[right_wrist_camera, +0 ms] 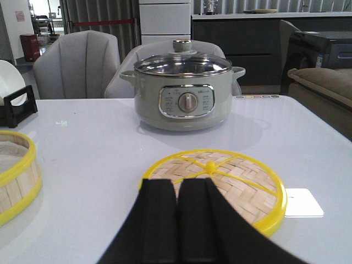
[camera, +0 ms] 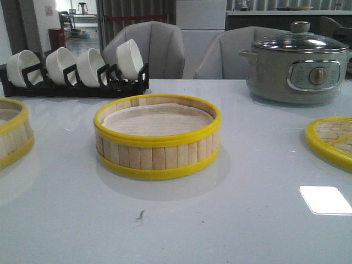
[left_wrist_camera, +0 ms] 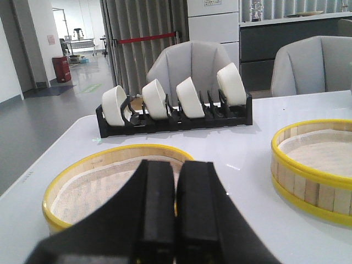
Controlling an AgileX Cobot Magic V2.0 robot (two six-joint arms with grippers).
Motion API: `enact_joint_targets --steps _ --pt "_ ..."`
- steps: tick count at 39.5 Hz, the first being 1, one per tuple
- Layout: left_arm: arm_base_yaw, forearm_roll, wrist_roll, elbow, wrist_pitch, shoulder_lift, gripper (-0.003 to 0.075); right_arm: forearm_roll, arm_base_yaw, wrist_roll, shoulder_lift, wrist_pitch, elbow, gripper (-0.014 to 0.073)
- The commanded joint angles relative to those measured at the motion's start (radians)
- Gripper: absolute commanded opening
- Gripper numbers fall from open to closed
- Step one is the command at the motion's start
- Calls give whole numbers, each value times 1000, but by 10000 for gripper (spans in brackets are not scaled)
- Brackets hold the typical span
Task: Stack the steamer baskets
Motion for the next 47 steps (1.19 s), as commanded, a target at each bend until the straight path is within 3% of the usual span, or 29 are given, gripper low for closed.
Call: enact_joint_targets --steps 1,30,37,42,47 --pt "0 -1 -9 -1 -81 -12 87 3 0 -9 -21 -79 -15 48" --pt "0 -47 -15 -32 -46 16 87 3 0 -9 -21 -79 -15 48" --pt "0 -56 -14 -265 136 219 87 3 0 -9 -21 -79 -15 48" --pt "0 -2 -14 -558 266 443 87 3 0 -9 -21 -79 -15 48" --pt "0 8 -14 -901 482 703 87 3 0 -9 -21 -79 -15 48"
